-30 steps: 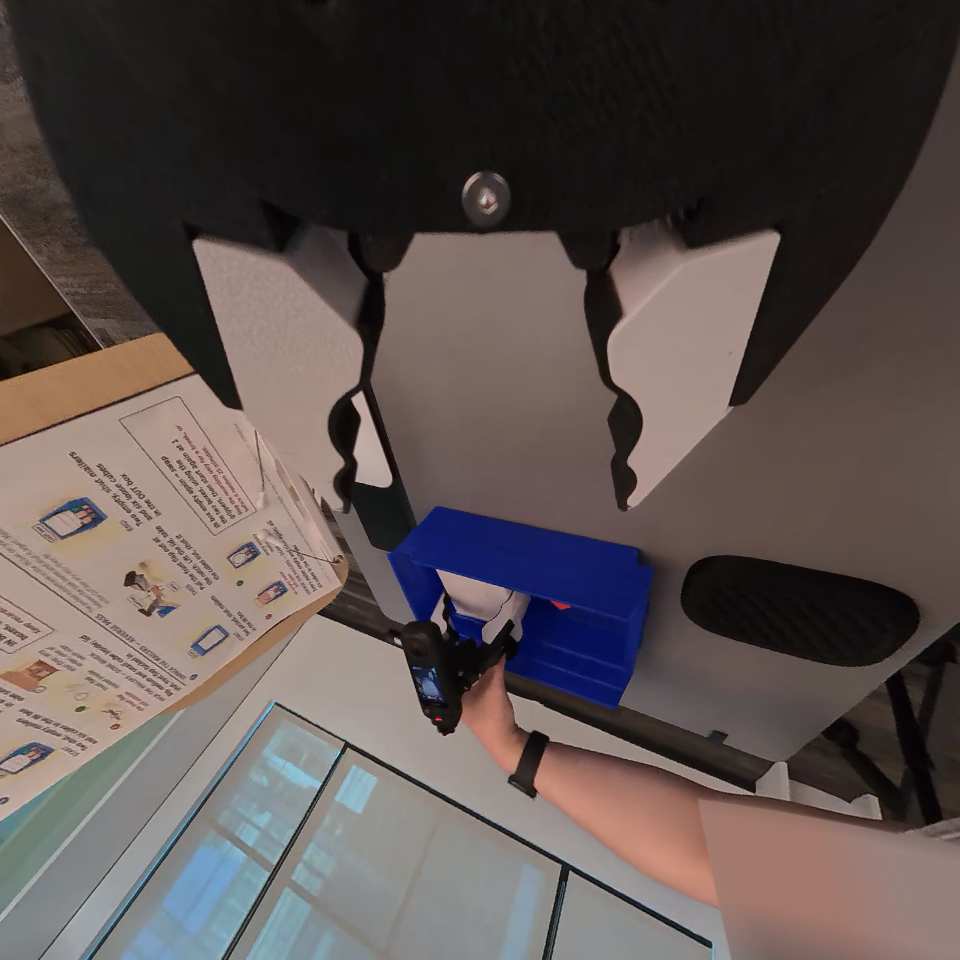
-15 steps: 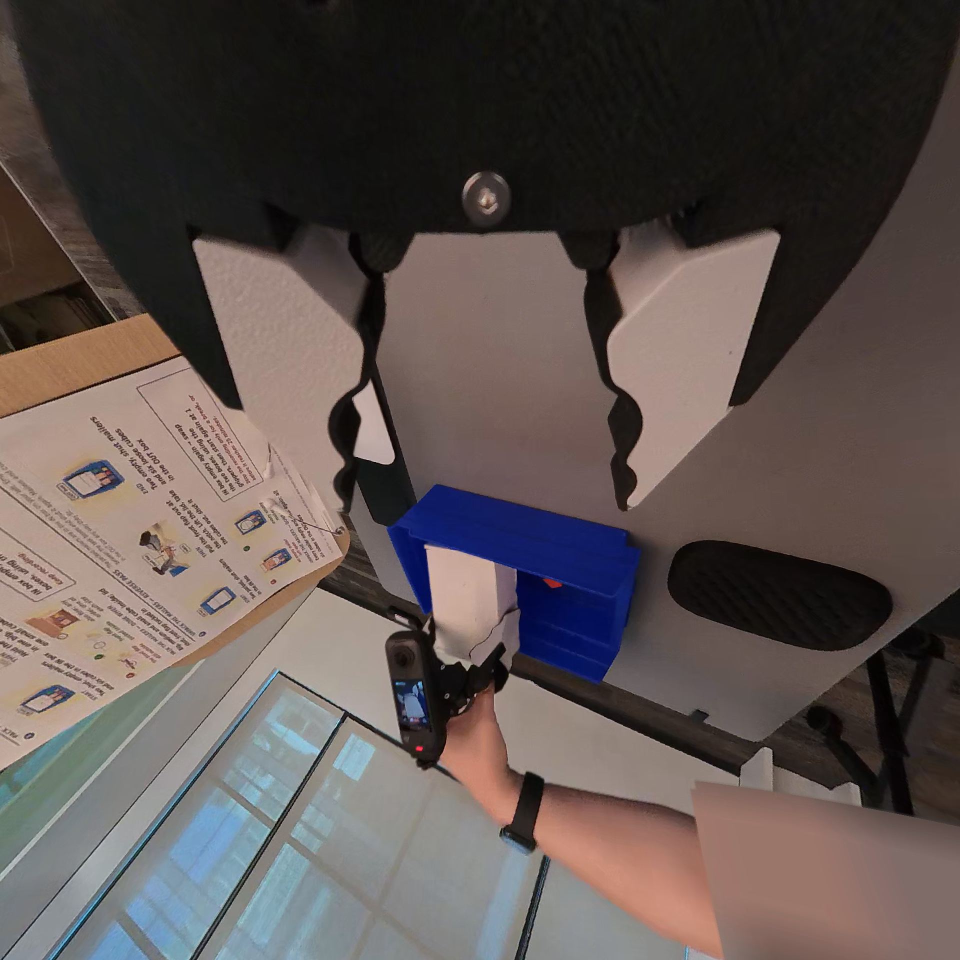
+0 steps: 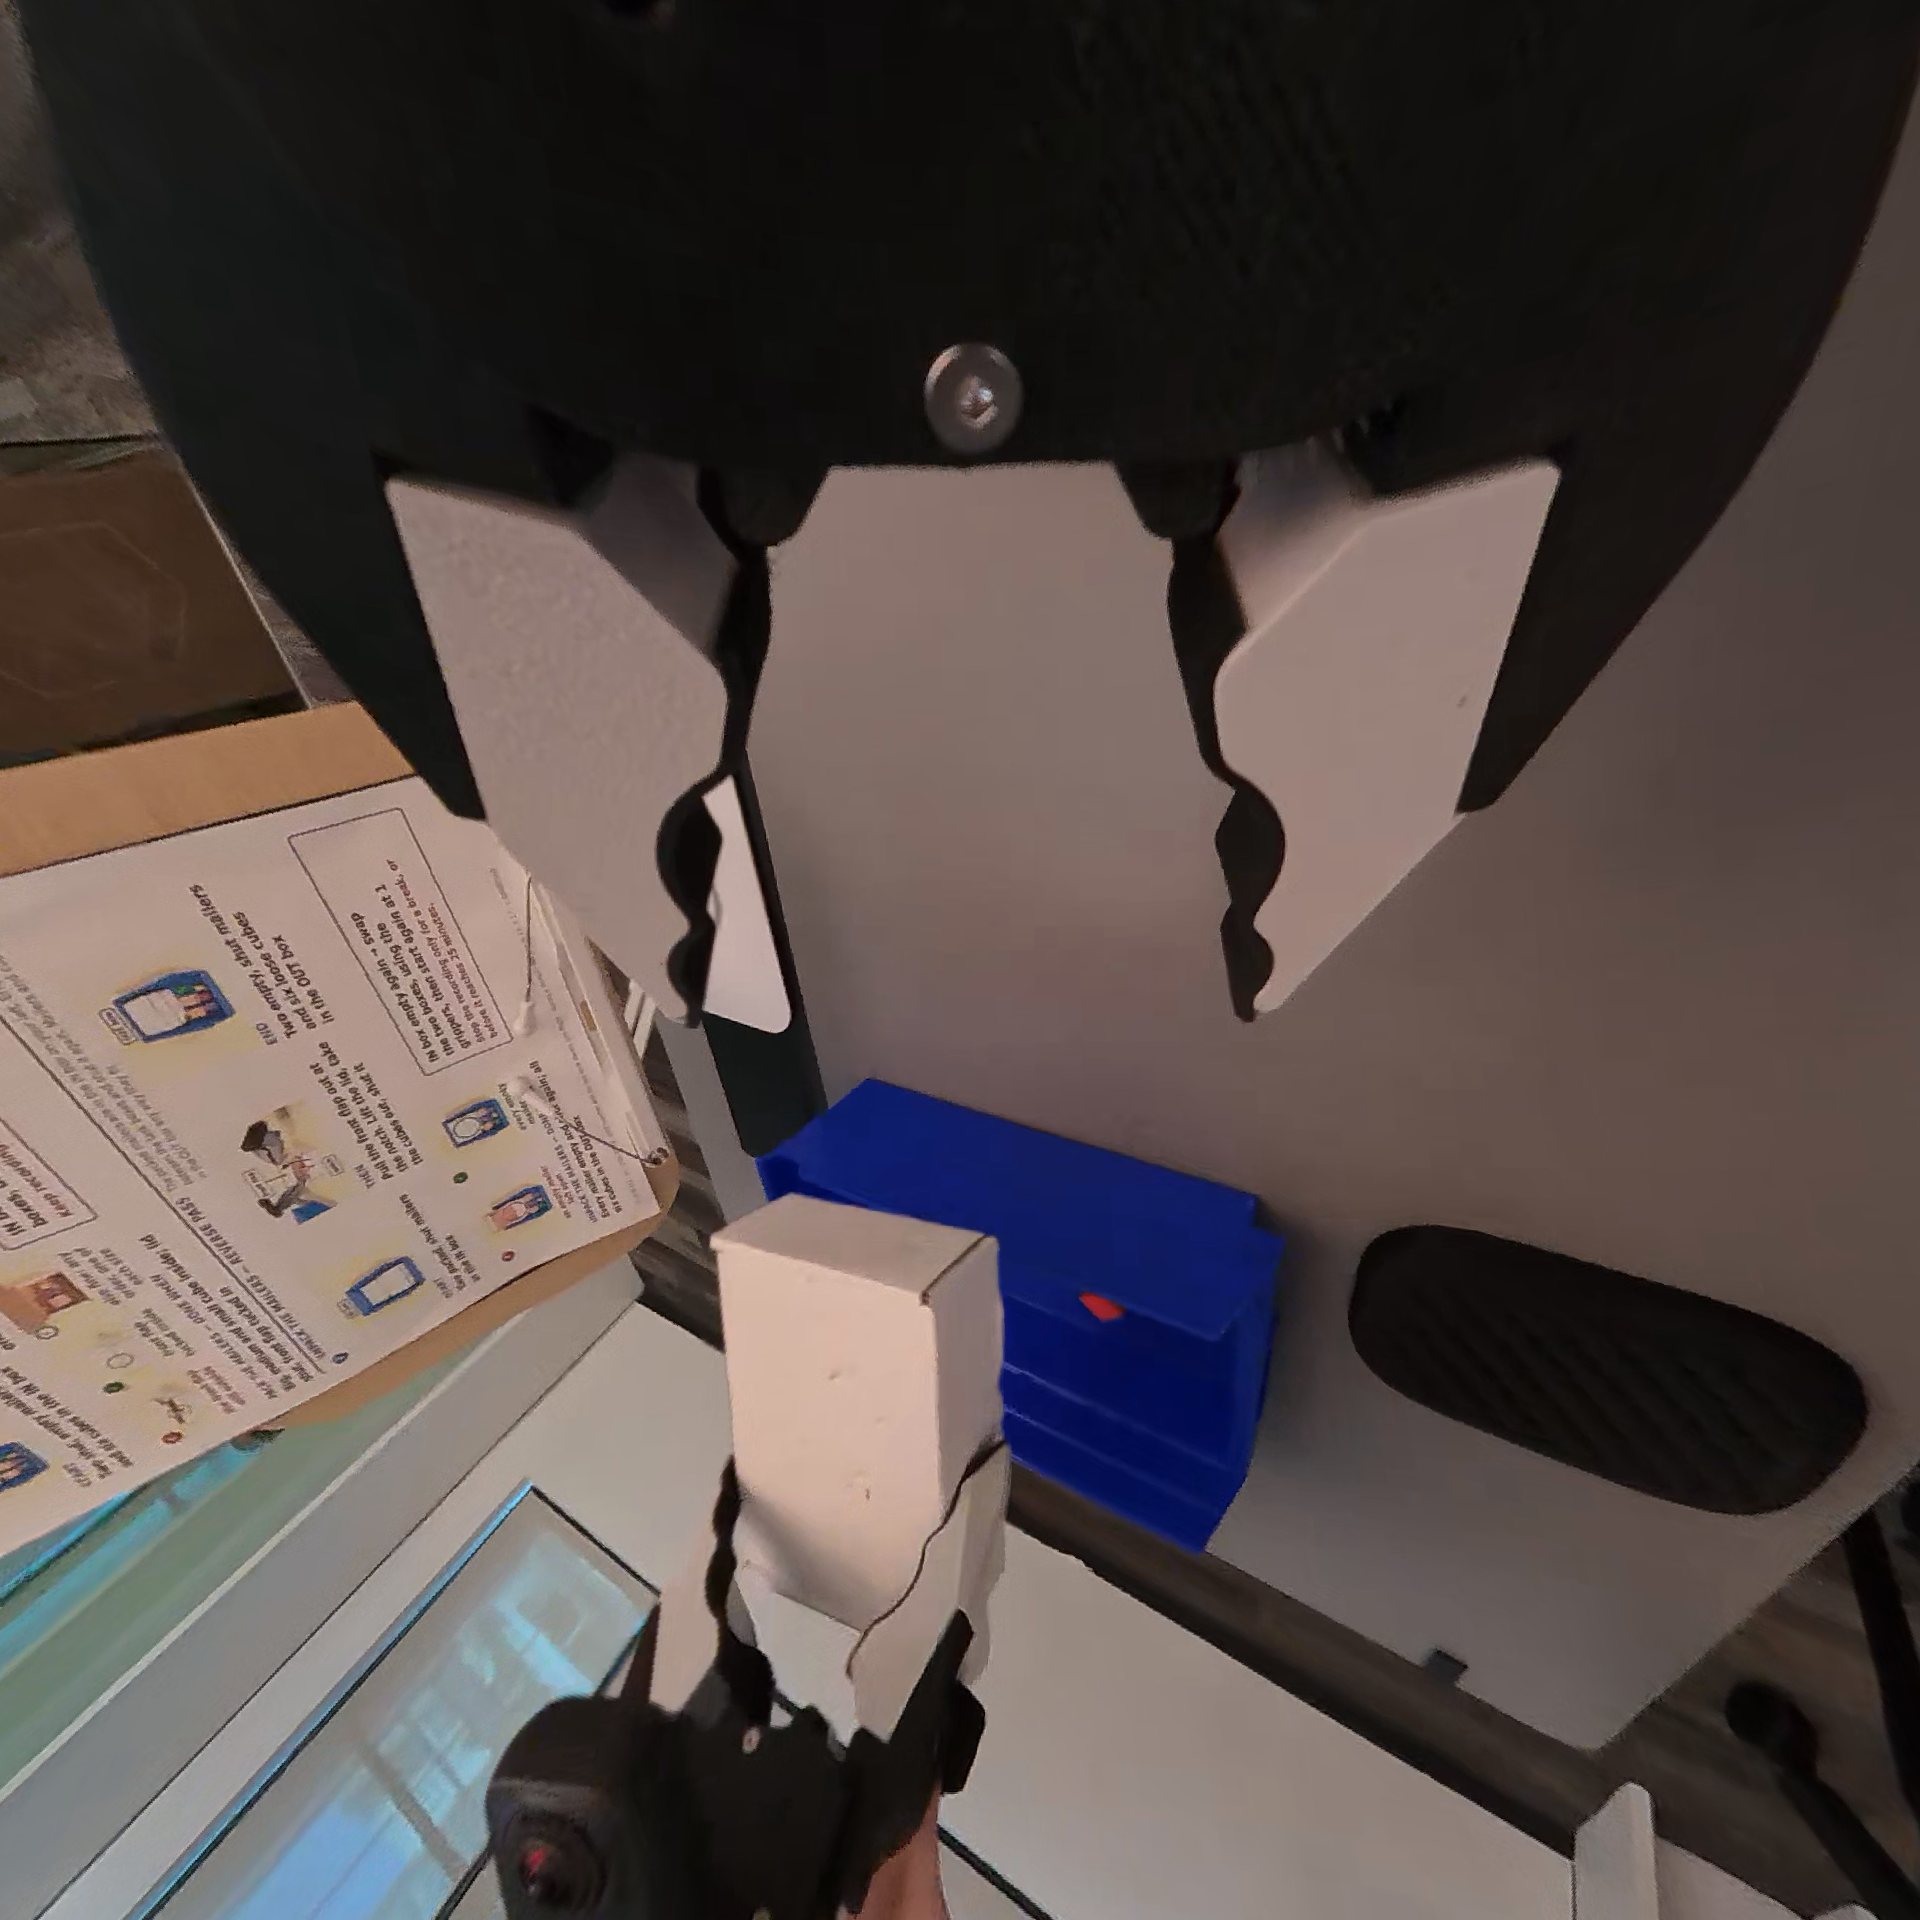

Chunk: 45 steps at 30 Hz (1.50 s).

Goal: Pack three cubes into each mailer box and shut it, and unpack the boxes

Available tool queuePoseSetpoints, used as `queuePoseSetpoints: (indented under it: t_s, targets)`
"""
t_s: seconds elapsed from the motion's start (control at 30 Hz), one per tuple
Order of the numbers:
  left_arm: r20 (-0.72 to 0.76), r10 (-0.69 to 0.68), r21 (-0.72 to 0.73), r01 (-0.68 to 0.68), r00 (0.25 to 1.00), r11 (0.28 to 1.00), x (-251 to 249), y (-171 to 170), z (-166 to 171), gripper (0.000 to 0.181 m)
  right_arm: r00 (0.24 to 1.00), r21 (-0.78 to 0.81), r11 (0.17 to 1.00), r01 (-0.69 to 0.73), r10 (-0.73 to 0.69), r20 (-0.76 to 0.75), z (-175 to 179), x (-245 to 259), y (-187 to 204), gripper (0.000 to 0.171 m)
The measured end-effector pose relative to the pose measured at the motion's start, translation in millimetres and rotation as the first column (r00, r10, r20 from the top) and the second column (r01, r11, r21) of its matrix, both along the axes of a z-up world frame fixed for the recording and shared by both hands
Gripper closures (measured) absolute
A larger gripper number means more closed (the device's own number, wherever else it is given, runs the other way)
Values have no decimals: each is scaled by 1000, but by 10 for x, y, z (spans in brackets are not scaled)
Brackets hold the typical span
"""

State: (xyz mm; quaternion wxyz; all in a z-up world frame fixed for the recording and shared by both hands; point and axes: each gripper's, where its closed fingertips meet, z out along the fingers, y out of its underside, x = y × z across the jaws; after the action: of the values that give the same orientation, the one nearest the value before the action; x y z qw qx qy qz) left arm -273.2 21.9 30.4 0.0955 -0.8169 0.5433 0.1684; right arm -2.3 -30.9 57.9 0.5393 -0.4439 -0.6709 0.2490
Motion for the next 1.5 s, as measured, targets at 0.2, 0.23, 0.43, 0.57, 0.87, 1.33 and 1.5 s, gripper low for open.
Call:
queuePoseSetpoints:
  t_s: [0.2,0.23,0.43,0.57,0.87,1.33,1.5]
  targets:
    - [150,-86,-30,91,985,995,644,-126,44,54,985,144,984,108,-126,120,-358,-228,-57,65]
    - [173,-95,-33,102,980,994,726,-137,46,54,982,183,976,118,-142,122,-415,-277,-91,63]
    - [261,-140,-96,170,955,981,1118,-276,-81,54,945,401,856,326,-280,-170,-441,-428,-225,51]
    - [296,-145,-155,197,944,968,1331,-363,-312,54,925,516,768,379,-323,-200,-596,-497,-260,48]
    - [371,-104,-305,227,923,925,1650,-534,-896,54,899,654,659,370,-432,-73,-1077,-502,-76,65]
    - [471,127,-493,141,873,859,1947,-654,-1342,55,824,713,619,329,-557,104,-1429,-401,121,88]
    - [470,154,-508,124,869,852,1953,-711,-1440,55,820,735,619,275,-551,157,-1544,-501,56,87]
